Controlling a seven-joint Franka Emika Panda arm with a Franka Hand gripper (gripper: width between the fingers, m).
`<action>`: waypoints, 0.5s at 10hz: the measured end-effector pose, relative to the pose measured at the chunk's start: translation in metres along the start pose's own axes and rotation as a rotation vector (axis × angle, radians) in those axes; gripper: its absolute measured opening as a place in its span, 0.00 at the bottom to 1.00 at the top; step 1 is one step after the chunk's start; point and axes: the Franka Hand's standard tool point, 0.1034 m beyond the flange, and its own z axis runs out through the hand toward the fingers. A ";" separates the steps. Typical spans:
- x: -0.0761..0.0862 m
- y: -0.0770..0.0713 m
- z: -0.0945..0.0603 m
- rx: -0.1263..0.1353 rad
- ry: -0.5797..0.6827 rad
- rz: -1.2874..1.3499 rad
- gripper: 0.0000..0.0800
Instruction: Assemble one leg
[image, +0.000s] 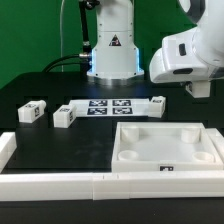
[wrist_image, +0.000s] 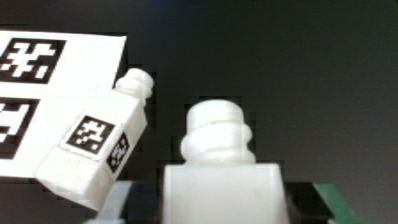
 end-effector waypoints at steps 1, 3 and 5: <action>0.004 -0.001 -0.001 0.003 0.025 0.000 0.37; 0.012 -0.002 -0.009 0.014 0.242 0.001 0.37; 0.013 -0.001 -0.014 0.022 0.472 -0.001 0.37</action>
Offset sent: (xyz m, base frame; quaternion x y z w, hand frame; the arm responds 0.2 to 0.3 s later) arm 0.0000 0.0000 0.0000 0.0000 0.2667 0.0000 0.9638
